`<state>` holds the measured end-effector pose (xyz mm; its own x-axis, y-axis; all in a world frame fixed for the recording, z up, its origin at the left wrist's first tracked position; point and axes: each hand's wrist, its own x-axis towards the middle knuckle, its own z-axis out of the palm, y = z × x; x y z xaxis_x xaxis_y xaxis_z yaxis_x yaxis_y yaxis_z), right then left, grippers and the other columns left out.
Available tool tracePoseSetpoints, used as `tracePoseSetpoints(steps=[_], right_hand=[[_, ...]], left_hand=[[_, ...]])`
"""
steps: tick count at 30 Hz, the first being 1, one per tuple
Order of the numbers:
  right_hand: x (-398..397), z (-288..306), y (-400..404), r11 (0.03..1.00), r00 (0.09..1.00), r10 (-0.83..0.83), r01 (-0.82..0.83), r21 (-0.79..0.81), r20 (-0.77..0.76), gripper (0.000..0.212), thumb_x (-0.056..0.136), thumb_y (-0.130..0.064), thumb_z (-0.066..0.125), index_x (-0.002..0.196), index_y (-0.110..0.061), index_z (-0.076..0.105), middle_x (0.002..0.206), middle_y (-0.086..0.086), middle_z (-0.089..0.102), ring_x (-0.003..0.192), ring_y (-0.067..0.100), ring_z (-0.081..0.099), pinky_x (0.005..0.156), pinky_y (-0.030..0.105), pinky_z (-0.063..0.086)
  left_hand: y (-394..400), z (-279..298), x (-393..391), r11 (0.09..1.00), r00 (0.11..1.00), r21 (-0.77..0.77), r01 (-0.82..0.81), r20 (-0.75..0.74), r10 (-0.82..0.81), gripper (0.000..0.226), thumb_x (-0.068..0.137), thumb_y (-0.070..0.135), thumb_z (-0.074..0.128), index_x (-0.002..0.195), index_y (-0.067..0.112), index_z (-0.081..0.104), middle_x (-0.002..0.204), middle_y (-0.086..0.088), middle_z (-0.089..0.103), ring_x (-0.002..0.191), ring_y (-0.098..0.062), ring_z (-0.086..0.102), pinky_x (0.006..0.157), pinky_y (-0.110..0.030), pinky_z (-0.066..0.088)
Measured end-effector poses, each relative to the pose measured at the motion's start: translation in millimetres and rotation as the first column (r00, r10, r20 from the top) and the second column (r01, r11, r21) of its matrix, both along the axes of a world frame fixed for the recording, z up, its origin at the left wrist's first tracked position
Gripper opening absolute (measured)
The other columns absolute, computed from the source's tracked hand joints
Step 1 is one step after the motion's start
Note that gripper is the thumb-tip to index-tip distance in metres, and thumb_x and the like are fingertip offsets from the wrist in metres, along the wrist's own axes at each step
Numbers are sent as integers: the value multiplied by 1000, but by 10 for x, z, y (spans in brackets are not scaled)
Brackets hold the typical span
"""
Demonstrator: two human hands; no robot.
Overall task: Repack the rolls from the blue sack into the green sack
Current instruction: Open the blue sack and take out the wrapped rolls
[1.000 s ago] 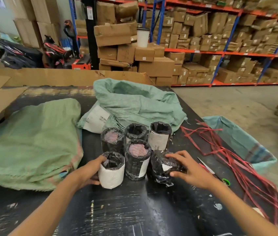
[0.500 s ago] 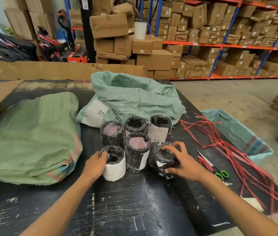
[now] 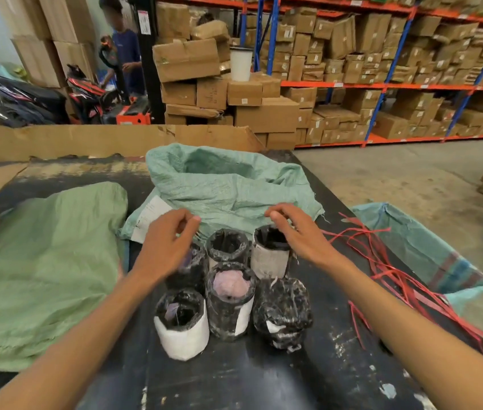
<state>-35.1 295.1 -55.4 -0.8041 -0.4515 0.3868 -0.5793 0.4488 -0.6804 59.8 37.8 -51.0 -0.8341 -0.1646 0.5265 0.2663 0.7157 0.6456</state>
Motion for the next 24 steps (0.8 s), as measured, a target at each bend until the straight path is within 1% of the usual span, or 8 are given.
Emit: tracePoseSetpoints(steps=[5,10,12,15,17,19,20,24], right_hand=[[-985,179,-351,998,996,43,-40,-45,76,23,105,-28,45,113,-18,64,108,-9,64,102,8,59,80,18,43],[-2033,86,-645,992,981,78,-94,83,180,30,106,-23,41,122,-10,63,119,2,64,111,17,58,92,30,44],[-2278,-10,-725,975,965,82,-129,179,249,29,105,-16,42,125,-11,63,122,8,65,109,14,61,94,31,48],[-2606,-165,-888,939,904,112,-232,253,413,30,100,-7,41,123,-14,60,106,11,69,64,-7,57,60,17,45],[-2779,-314,-1040,873,875,154,-338,352,459,30,97,-7,48,121,-15,62,108,7,67,73,3,61,63,21,44],[-2869,-442,-1171,737,861,212,-452,503,463,32,95,-10,52,124,-20,63,126,6,61,103,15,58,79,25,42],[-2882,-492,-1216,678,849,233,-492,546,475,34,96,-12,53,127,-21,62,129,6,60,104,16,55,82,25,40],[-2852,-663,-1271,505,768,277,-628,593,578,42,97,-29,58,139,-23,53,132,3,59,107,19,55,90,30,44]], left_hand=[[-125,315,-961,984,994,-169,60,101,-43,40,91,51,42,85,18,63,85,1,58,82,-14,53,72,-30,40],[-164,420,-2000,935,972,-347,68,235,17,56,87,57,34,120,21,62,119,-6,55,115,-21,49,95,-33,38],[-178,386,-2223,872,901,-461,165,430,57,62,91,56,27,127,16,59,127,-11,58,120,-26,52,100,-34,39],[-201,248,-2479,863,635,-414,289,757,151,49,102,48,29,107,13,63,118,-14,64,95,-21,57,86,-33,43],[-222,173,-2567,878,562,-382,287,810,168,44,102,49,33,89,19,62,103,-9,65,86,-18,57,77,-30,41],[-236,125,-2616,868,561,-402,290,807,186,47,100,53,36,70,22,54,77,-1,59,69,-14,54,64,-30,39],[-255,111,-2626,852,572,-436,291,793,210,50,100,52,37,65,19,52,71,0,57,64,-14,52,60,-30,38],[-401,147,-2718,780,550,-550,298,767,331,33,98,38,46,99,15,70,111,-5,68,97,-22,62,83,-32,48]])
